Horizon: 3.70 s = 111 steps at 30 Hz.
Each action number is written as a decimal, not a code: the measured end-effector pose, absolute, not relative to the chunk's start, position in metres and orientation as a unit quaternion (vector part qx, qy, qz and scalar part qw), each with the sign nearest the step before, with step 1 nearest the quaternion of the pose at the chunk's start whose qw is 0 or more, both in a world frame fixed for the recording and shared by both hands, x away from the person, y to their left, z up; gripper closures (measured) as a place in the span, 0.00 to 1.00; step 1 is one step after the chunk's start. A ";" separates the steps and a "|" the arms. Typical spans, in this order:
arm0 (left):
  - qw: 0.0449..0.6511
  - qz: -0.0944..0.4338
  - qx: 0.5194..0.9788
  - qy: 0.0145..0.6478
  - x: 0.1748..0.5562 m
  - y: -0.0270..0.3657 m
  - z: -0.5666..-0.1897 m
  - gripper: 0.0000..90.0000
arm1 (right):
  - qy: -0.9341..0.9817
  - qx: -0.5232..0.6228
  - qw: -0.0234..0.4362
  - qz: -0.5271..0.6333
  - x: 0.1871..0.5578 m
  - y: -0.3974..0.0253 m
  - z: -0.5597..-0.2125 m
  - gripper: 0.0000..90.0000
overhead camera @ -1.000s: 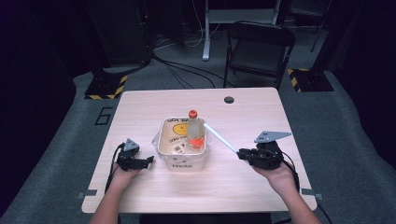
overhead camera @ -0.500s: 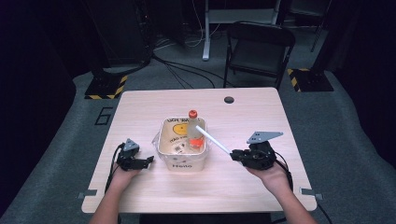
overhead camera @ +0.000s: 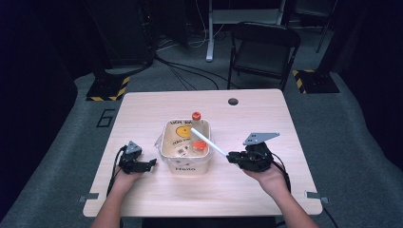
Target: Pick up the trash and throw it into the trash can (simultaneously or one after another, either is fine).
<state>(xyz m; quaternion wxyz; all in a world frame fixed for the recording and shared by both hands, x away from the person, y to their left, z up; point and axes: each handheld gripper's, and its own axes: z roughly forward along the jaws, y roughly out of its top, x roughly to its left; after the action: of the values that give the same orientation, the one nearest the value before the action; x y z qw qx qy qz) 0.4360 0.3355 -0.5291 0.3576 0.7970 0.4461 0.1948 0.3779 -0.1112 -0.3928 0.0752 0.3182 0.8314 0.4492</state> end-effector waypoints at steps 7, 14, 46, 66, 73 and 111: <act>0.358 0.195 0.797 0.446 0.436 0.336 -0.529 0.19 | 0.830 0.318 0.073 0.452 0.379 -0.103 -0.392 0.88; 0.358 0.194 0.797 0.446 0.436 0.336 -0.529 0.19 | 0.831 0.315 0.070 0.453 0.383 -0.092 -0.392 0.88; 0.358 0.194 0.797 0.446 0.436 0.336 -0.529 0.18 | 0.829 0.322 0.064 0.452 0.395 -0.066 -0.393 0.88; 0.358 0.194 0.797 0.446 0.436 0.336 -0.529 0.19 | 0.827 0.327 0.077 0.450 0.400 -0.053 -0.391 0.87; 0.358 0.194 0.797 0.446 0.436 0.336 -0.529 0.19 | 0.825 0.328 0.084 0.452 0.401 -0.049 -0.390 0.87; 0.359 0.193 0.797 0.445 0.436 0.336 -0.529 0.19 | 0.800 0.330 0.118 0.487 0.403 -0.064 -0.372 0.58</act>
<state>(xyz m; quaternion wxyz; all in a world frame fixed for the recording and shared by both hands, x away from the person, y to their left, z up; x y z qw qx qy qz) 0.4364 0.3361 -0.5292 0.3594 0.7969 0.4454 0.1934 0.4032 -0.0636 -0.3725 0.1184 0.3301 0.8001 0.4866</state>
